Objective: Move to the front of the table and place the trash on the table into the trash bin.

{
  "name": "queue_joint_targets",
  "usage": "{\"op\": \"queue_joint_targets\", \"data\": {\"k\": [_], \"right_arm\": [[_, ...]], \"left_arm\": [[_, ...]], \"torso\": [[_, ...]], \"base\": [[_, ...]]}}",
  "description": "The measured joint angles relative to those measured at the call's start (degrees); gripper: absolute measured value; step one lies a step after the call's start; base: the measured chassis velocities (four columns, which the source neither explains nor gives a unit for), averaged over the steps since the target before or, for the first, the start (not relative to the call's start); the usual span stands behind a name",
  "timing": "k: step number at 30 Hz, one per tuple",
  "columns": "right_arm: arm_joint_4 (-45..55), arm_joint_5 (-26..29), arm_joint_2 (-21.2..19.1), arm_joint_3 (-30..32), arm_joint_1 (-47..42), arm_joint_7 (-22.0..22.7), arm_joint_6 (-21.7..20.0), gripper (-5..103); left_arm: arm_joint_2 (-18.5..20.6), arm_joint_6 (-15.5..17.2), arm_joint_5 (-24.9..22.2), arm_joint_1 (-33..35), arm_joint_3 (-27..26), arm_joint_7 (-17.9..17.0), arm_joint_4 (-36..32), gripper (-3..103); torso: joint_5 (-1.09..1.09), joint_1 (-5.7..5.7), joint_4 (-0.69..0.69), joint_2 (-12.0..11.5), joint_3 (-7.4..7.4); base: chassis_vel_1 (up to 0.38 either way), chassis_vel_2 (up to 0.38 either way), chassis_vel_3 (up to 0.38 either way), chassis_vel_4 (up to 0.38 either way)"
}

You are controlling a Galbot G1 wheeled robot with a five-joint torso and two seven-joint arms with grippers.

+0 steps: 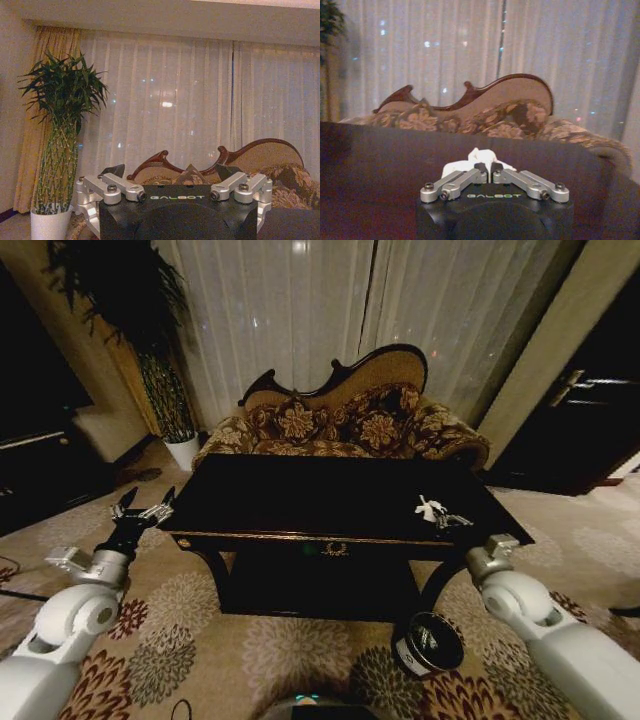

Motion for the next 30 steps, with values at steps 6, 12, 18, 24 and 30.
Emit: {"op": "queue_joint_targets", "data": {"k": [6,12,18,24,30], "right_arm": [[0.85,-0.55,4.49,7.53,-7.97,-1.36,1.99,1],[-0.29,-3.26,7.92,10.91,-14.32,-3.52,5.54,1],[-3.56,-5.1,11.46,12.15,-18.15,-5.33,9.23,1],[-9.15,-7.26,13.26,11.37,-19.85,-6.82,13.04,1],[-17.93,-11.33,15.53,7.35,-17.59,-7.37,15.98,1]], "left_arm": [[0.0,0.0,0.0,0.0,0.0,-0.01,0.0,100],[0.0,0.0,0.01,0.0,0.0,0.0,0.0,100],[0.0,0.0,0.0,0.0,0.0,0.0,0.0,100],[0.0,0.0,0.0,0.0,0.0,0.0,0.0,100],[0.0,0.0,0.0,0.0,0.0,0.0,0.0,100]], "torso": [[0.02,0.0,-0.01,0.0,0.0],[0.02,0.0,-0.01,0.0,0.0],[0.02,0.0,-0.01,0.0,0.0],[0.02,0.0,-0.02,0.01,0.0],[0.02,0.0,-0.01,0.0,0.0]], "base": [[0.0,0.0,0.0,0.0],[0.0,0.0,0.0,0.0],[0.0,0.0,0.0,0.0],[0.0,0.0,0.0,0.0],[0.0,0.0,0.0,0.0]]}}
